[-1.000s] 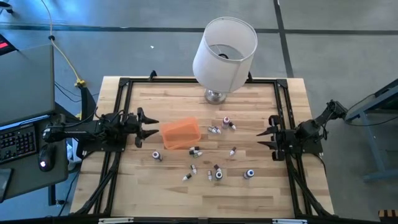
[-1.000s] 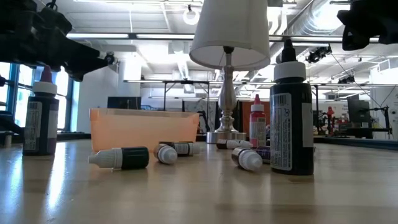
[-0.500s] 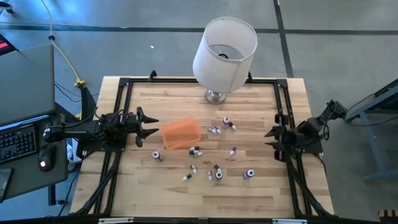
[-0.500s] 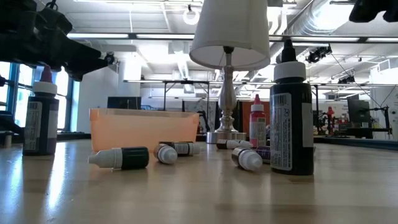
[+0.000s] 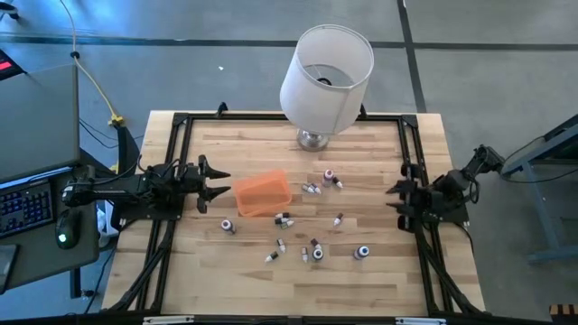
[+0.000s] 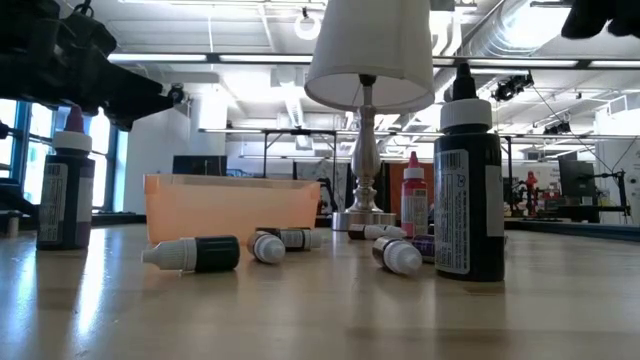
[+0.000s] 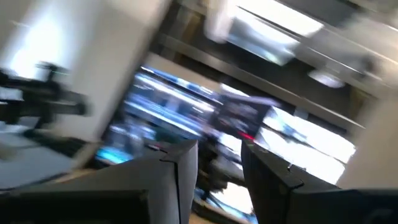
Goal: Pick & Place food coloring
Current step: Put the large pink food coloring bottle into the bin
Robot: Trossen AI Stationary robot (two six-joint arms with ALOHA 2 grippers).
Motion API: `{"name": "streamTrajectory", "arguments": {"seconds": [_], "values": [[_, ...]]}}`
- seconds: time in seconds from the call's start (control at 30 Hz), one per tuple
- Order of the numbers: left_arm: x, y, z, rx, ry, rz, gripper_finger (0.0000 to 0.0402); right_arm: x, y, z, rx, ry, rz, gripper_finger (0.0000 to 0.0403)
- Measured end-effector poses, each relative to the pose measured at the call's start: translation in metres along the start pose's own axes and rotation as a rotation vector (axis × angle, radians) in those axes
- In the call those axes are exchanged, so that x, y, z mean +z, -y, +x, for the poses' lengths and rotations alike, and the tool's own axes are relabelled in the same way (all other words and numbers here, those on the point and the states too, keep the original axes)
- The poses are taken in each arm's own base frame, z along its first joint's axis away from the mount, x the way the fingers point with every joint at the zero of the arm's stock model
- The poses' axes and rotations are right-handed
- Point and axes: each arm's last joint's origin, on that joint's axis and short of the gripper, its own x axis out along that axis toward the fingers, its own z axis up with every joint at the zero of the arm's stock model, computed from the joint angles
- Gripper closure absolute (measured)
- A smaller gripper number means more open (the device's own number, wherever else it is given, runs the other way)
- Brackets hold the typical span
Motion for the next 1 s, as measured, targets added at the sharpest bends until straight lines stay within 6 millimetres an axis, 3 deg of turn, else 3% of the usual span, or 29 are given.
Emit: {"name": "streamTrajectory", "arguments": {"seconds": [0.13,0.3,0.6,1.0], "values": [[0.0,-0.001,0.0,0.02,0.005,0.0,0.02,0.0,0.007,0.002,-0.162,-0.062,0.05,0.0286],[0.003,-0.003,0.0,0.101,0.032,-0.004,0.02,-0.004,0.007,0.012,-0.134,-0.029,0.037,0.0286],[0.009,-0.003,-0.001,0.119,0.1,-0.015,0.02,-0.048,0.014,0.033,-0.348,-0.331,0.126,0.0286],[0.018,-0.005,-0.002,0.187,0.194,-0.034,0.02,-0.098,0.04,0.052,-0.346,-0.515,0.417,0.0286]]}}
